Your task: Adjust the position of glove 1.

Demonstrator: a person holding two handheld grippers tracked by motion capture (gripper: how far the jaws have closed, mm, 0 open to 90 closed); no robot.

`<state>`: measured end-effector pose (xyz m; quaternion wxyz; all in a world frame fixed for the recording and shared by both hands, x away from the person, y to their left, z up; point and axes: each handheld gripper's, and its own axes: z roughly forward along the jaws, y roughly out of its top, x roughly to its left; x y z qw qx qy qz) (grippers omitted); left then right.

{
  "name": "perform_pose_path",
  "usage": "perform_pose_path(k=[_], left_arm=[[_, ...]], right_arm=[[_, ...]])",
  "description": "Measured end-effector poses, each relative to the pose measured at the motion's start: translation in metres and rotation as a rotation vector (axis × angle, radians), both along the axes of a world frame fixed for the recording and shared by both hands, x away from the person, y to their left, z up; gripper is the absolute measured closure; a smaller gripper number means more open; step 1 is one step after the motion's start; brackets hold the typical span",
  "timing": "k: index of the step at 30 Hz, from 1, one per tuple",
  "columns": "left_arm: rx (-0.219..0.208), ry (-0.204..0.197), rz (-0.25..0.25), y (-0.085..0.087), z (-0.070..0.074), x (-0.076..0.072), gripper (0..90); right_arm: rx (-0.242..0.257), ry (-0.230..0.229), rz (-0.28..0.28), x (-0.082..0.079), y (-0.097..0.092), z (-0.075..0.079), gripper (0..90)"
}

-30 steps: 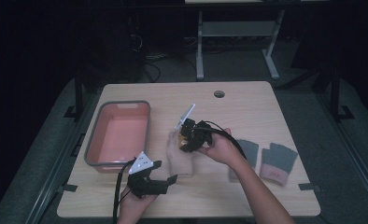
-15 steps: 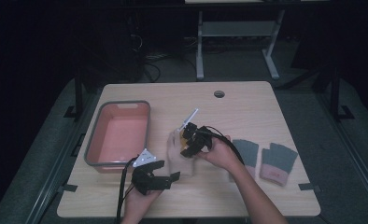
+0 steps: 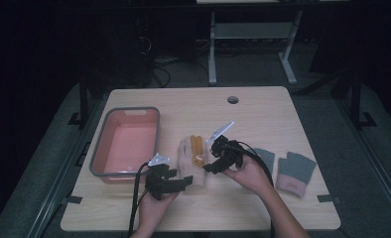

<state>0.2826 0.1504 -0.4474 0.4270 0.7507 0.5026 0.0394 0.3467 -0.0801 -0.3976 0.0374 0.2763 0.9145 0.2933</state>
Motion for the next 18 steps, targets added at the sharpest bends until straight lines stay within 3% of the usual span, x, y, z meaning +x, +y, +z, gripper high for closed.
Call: perform_pose_path(k=[6, 8, 11, 14, 18], left_arm=[[0.031, 0.071, 0.007, -0.004, -0.004, 0.007, 30.3], [0.046, 0.124, 0.006, -0.005, -0.009, 0.012, 30.7], [0.046, 0.140, 0.005, -0.004, -0.011, 0.014, 34.0], [0.069, 0.151, -0.016, -0.008, -0.009, 0.016, 36.8], [0.052, 0.169, -0.047, -0.009, -0.009, 0.019, 40.9]], right_arm=[[0.043, -0.004, -0.061, -0.014, -0.018, -0.004, 33.4], [0.058, 0.002, -0.076, -0.015, -0.023, -0.006, 32.4], [0.078, -0.004, -0.088, -0.018, -0.028, -0.008, 32.2], [0.087, 0.018, -0.111, -0.020, -0.033, -0.013, 31.7], [0.089, 0.006, -0.131, -0.020, -0.037, -0.012, 31.6]])
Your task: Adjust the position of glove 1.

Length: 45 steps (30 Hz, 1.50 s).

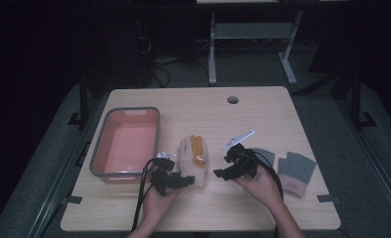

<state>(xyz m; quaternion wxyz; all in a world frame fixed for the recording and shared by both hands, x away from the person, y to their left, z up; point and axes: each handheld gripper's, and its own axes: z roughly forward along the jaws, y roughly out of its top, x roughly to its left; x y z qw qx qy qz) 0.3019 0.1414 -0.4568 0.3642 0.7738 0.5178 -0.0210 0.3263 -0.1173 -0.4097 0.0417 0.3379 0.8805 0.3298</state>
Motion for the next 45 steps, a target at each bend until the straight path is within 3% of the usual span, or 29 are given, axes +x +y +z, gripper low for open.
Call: perform_pose_path(k=[3, 5, 9, 17, 18, 29, 30, 32, 37, 40, 42, 45], left_arm=[[-0.032, 0.009, -0.004, 0.001, -0.001, 0.002, 49.4], [-0.045, 0.006, 0.002, 0.002, -0.002, 0.002, 58.0], [-0.089, 0.026, 0.000, 0.003, -0.002, 0.004, 66.7], [-0.084, 0.034, -0.037, -0.005, -0.001, 0.011, 68.0], [-0.084, 0.037, -0.043, -0.007, -0.001, 0.012, 68.0], [-0.099, 0.036, -0.112, -0.042, -0.003, 0.014, 67.6], [-0.098, 0.034, -0.117, -0.045, -0.003, 0.014, 67.6], [-0.097, 0.033, -0.126, -0.051, -0.003, 0.014, 67.3], [-0.104, 0.041, -0.127, -0.051, -0.001, 0.015, 57.9], [-0.095, 0.056, -0.135, -0.049, -0.001, 0.016, 52.6], [-0.096, 0.058, -0.131, -0.048, -0.002, 0.017, 53.3], [-0.088, 0.055, -0.138, -0.048, -0.003, 0.017, 62.6]], right_arm=[[0.030, 0.004, -0.038, -0.001, -0.008, -0.001, 31.6], [0.031, 0.008, -0.040, -0.002, -0.009, -0.002, 31.5], [0.018, 0.032, -0.053, -0.004, -0.009, -0.007, 30.4], [0.045, 0.044, -0.080, -0.003, -0.012, -0.007, 30.7], [0.054, 0.035, -0.109, -0.004, -0.014, -0.009, 30.8], [0.078, 0.094, -0.171, -0.001, -0.025, -0.016, 31.6], [0.074, 0.121, -0.176, 0.001, -0.026, -0.019, 32.0], [0.078, 0.134, -0.182, 0.002, -0.027, -0.022, 32.2], [0.088, 0.157, -0.200, 0.006, -0.025, -0.025, 33.3], [0.103, 0.185, -0.244, 0.010, -0.026, -0.030, 35.5], [0.115, 0.209, -0.262, 0.011, -0.027, -0.032, 35.8], [0.134, 0.225, -0.280, 0.012, -0.027, -0.034, 35.8]])
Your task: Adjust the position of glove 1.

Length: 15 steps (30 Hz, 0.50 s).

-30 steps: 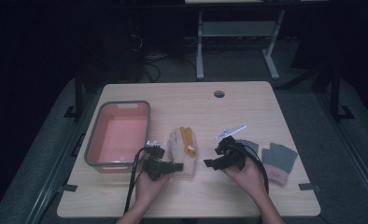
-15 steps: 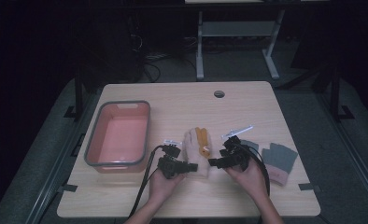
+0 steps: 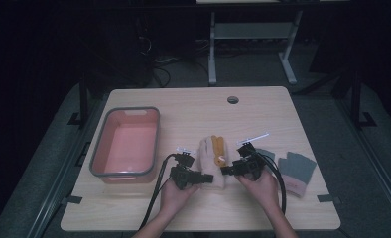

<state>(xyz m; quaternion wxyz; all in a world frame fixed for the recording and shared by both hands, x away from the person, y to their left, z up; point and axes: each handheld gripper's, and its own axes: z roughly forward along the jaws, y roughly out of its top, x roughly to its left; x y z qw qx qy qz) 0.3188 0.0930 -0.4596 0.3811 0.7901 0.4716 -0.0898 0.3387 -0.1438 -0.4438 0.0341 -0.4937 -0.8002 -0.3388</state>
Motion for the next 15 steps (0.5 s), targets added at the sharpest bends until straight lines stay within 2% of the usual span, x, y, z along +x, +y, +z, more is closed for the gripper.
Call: perform_pose_path(k=[1, 6, 10, 15], left_arm=[[0.003, -0.001, -0.007, 0.000, 0.001, 0.000, 64.3], [0.005, 0.003, -0.012, 0.001, 0.000, 0.001, 66.4], [0.002, 0.005, -0.010, 0.001, -0.001, 0.002, 66.6], [0.001, -0.004, -0.024, 0.001, -0.003, 0.003, 67.0]], right_arm=[[0.020, 0.023, -0.019, 0.002, 0.001, -0.003, 36.8], [0.040, 0.069, -0.061, 0.005, 0.004, -0.012, 39.7], [0.055, 0.076, -0.073, 0.004, 0.005, -0.014, 43.0], [0.086, 0.081, -0.062, 0.001, 0.012, -0.017, 54.8]])
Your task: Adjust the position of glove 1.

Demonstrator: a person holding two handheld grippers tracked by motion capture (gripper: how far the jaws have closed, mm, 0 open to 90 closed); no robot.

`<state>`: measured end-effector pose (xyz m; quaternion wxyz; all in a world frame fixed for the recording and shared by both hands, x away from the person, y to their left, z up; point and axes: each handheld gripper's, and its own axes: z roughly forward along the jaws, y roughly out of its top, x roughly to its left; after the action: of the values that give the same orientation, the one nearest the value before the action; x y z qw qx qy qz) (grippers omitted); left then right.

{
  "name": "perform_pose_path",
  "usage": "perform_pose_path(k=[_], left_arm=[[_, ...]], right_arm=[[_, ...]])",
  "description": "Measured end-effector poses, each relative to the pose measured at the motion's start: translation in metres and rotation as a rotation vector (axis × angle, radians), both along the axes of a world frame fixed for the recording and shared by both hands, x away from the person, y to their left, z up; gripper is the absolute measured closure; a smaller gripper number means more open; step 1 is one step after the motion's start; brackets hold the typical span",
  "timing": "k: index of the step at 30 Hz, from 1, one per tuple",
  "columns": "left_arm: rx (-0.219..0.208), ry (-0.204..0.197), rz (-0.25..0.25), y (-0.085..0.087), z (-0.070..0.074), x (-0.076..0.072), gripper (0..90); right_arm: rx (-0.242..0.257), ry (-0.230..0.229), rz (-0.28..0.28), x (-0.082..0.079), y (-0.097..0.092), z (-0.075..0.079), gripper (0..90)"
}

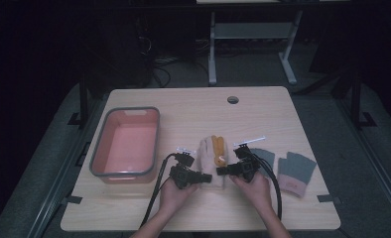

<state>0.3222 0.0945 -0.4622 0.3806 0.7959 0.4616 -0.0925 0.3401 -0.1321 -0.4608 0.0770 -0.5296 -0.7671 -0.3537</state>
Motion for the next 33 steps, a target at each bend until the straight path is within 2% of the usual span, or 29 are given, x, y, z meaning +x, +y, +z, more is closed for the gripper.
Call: perform_pose_path(k=[5, 6, 9, 13, 16, 19, 21, 22, 26, 33], left_arm=[[-0.004, 0.004, -0.003, 0.001, -0.001, 0.001, 67.5], [-0.008, 0.010, 0.002, 0.000, -0.002, 0.002, 67.5], [-0.010, 0.009, 0.001, 0.000, -0.002, 0.003, 67.5], [-0.014, 0.014, -0.005, 0.000, -0.003, 0.004, 67.5], [-0.018, 0.001, -0.016, 0.000, -0.003, 0.005, 67.5], [-0.033, 0.001, -0.027, 0.001, -0.004, 0.007, 67.7], [-0.056, 0.022, -0.030, 0.003, -0.005, 0.009, 67.9], [-0.058, 0.010, -0.039, 0.004, -0.004, 0.010, 68.3], [-0.065, 0.007, -0.042, 0.005, -0.003, 0.010, 69.0], [-0.065, -0.004, -0.057, 0.007, 0.000, 0.010, 69.1]], right_arm=[[0.022, 0.001, -0.006, 0.000, 0.005, -0.002, 61.9], [0.042, 0.019, -0.017, 0.001, 0.005, -0.004, 65.5], [0.048, 0.025, -0.020, 0.002, 0.006, -0.004, 68.1], [0.049, 0.020, -0.014, 0.003, 0.007, -0.004, 73.2], [0.038, -0.006, 0.001, 0.003, 0.008, -0.003, 78.2], [0.037, -0.017, 0.007, 0.003, 0.008, -0.003, 79.1], [0.041, -0.021, 0.009, 0.003, 0.007, -0.003, 79.5], [0.048, -0.022, 0.013, 0.004, 0.006, -0.003, 79.9], [0.068, -0.025, 0.020, 0.005, 0.004, -0.002, 80.9], [0.055, -0.039, 0.027, 0.003, 0.005, 0.002, 81.1]])
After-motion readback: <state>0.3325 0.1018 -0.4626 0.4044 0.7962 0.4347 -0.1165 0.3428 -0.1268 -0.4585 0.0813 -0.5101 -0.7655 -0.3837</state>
